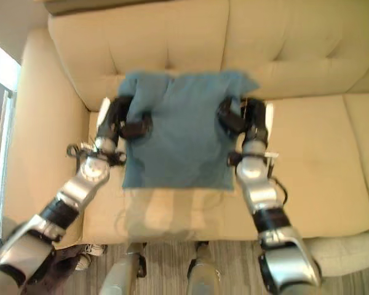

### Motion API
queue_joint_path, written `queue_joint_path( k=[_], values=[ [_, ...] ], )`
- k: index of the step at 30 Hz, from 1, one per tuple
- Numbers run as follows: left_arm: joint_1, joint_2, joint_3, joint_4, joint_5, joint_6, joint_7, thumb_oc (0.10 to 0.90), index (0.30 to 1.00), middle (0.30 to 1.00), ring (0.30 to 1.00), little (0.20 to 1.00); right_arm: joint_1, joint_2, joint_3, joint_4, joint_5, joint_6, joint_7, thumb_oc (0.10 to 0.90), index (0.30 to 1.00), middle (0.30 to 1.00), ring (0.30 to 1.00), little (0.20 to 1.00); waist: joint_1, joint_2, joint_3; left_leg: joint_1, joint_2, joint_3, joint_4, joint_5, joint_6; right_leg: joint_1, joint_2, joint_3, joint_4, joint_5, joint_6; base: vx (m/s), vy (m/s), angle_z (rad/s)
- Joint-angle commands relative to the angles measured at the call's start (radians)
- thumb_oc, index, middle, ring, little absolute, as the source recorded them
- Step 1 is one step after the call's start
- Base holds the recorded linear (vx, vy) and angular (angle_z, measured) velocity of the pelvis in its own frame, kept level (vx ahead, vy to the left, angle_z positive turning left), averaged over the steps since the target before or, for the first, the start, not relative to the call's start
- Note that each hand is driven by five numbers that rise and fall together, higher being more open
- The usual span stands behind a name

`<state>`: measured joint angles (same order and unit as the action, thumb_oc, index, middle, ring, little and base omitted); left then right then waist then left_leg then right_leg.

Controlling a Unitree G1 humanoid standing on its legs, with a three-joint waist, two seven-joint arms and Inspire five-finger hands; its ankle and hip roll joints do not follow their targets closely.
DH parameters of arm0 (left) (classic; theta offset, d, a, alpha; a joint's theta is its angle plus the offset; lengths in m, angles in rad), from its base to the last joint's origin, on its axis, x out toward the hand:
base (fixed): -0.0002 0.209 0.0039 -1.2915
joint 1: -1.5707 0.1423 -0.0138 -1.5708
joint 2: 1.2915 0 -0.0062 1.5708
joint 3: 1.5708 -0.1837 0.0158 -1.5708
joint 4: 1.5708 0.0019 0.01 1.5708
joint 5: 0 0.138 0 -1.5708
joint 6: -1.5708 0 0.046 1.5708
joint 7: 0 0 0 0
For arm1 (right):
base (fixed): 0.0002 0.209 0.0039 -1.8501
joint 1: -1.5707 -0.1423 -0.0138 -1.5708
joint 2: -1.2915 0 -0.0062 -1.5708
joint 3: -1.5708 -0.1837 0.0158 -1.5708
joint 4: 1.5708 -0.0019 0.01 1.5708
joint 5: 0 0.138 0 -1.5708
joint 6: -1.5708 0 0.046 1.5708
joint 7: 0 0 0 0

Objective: Pick up all the scattered cushions and arrange them neatly on the sofa.

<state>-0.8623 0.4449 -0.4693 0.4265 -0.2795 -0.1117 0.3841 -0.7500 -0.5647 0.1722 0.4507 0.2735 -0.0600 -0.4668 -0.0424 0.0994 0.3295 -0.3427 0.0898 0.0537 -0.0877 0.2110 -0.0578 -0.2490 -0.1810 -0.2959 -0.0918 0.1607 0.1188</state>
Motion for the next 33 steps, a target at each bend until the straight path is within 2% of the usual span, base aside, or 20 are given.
queue_joint_path(
  k=[1,5,8,9,13,18,19,20,21,29,33],
  values=[
    [-0.257,0.045,-0.008,-0.015,-0.009,-0.187,0.052,0.4,0.3,0.3,0.3,0.3,-0.244,-0.023,0.072,-0.118,-0.023,-0.159,-0.036,0.4,0.3,0.3,0.3,0.3,0.024,-0.046,-0.057,0.009,-0.04,0.0,0.0,-0.128,-0.016,-0.015,-0.05,0.022,0.093,-0.094,0.04,-0.04,-0.021,-0.05],
    [-0.46,0.046,-0.074,0.105,0.02,-0.191,0.125,0.4,0.3,0.3,0.3,0.3,-0.472,-0.08,0.187,-0.018,-0.046,-0.155,-0.074,0.4,0.3,0.3,0.3,0.3,0.02,-0.037,-0.04,-0.049,-0.035,0.006,0.0,-0.106,-0.038,-0.071,-0.054,0.023,0.092,-0.078,0.041,-0.04,-0.012,0.0],
    [-0.63,0.043,-0.124,0.237,-0.054,-0.206,0.178,0.4,0.3,0.3,0.3,0.3,-0.732,-0.136,0.335,0.156,-0.064,-0.132,-0.146,0.4,0.3,0.3,0.3,0.3,0.023,-0.021,-0.026,-0.125,-0.034,0.017,0.0,-0.086,-0.057,-0.137,-0.048,0.03,0.054,-0.038,0.052,-0.08,0.034,0.09],
    [-0.645,0.019,-0.121,0.268,-0.117,-0.217,0.175,0.4,0.3,0.3,0.3,0.3,-0.778,-0.136,0.357,0.19,-0.056,-0.124,-0.168,0.4,0.3,0.3,0.3,0.3,0.023,-0.021,-0.028,-0.147,-0.036,0.02,0.0,-0.081,-0.06,-0.158,-0.043,0.036,0.042,-0.031,0.053,-0.03,0.021,0.28],
    [-0.638,-0.022,-0.108,0.313,-0.16,-0.221,0.186,0.4,0.3,0.3,0.3,0.3,-0.85,-0.147,0.417,0.238,-0.069,-0.11,-0.192,0.4,0.3,0.3,0.3,0.3,0.023,-0.033,-0.035,-0.174,-0.032,0.02,0.0,-0.073,-0.066,-0.184,-0.038,0.045,0.028,-0.02,0.052,-0.01,-0.024,-0.19],
    [-0.574,-0.074,-0.075,0.341,-0.182,-0.231,0.206,0.4,0.3,0.3,0.3,0.3,-0.846,-0.15,0.393,0.22,-0.102,-0.131,-0.263,0.4,0.3,0.3,0.3,0.3,0.011,-0.048,-0.048,-0.188,-0.031,0.014,0.0,-0.076,-0.069,-0.2,-0.032,0.058,0.017,-0.013,0.051,0.02,-0.012,-0.01],
    [-0.568,-0.078,-0.077,0.35,-0.185,-0.228,0.2,0.48,0.42,0.42,0.42,0.42,-0.843,-0.151,0.395,0.221,-0.107,-0.128,-0.263,0.4,0.3,0.3,0.3,0.3,0.009,-0.05,-0.051,-0.189,-0.031,0.013,0.0,-0.076,-0.068,-0.201,-0.032,0.059,0.016,-0.013,0.05,0.03,-0.016,-0.05],
    [-0.559,-0.081,-0.077,0.359,-0.191,-0.226,0.193,0.8,0.9,0.9,0.9,0.9,-0.844,-0.155,0.401,0.232,-0.109,-0.122,-0.263,0.422,0.333,0.333,0.333,0.333,0.009,-0.053,-0.053,-0.187,-0.031,0.013,0.0,-0.077,-0.068,-0.201,-0.031,0.06,0.016,-0.013,0.05,0.02,-0.009,-0.18],
    [-0.55,-0.083,-0.082,0.369,-0.197,-0.221,0.182,0.8,0.9,0.9,0.9,0.9,-0.842,-0.16,0.407,0.237,-0.11,-0.114,-0.256,0.8,0.9,0.9,0.9,0.9,0.008,-0.054,-0.055,-0.185,-0.031,0.014,0.0,-0.078,-0.068,-0.2,-0.031,0.061,0.015,-0.012,0.05,0.01,-0.013,-0.13],
    [-0.477,-0.071,-0.067,0.407,-0.18,-0.148,0.146,0.8,0.9,0.9,0.9,0.9,-0.773,-0.191,0.417,0.213,-0.12,-0.074,-0.204,0.8,0.9,0.9,0.9,0.9,0.007,-0.058,-0.041,-0.149,-0.034,0.012,0.0,-0.083,-0.061,-0.169,-0.033,0.063,0.022,-0.018,0.044,0.0,-0.002,0.02],
    [-0.428,-0.034,-0.05,0.357,-0.144,-0.134,0.137,0.8,0.9,0.9,0.9,0.9,-0.703,-0.22,0.37,0.158,-0.097,-0.071,-0.186,0.8,0.9,0.9,0.9,0.9,0.01,-0.056,-0.025,-0.133,-0.037,0.011,0.0,-0.086,-0.058,-0.151,-0.034,0.062,0.022,-0.022,0.043,0.0,0.006,-0.02]
  ],
)
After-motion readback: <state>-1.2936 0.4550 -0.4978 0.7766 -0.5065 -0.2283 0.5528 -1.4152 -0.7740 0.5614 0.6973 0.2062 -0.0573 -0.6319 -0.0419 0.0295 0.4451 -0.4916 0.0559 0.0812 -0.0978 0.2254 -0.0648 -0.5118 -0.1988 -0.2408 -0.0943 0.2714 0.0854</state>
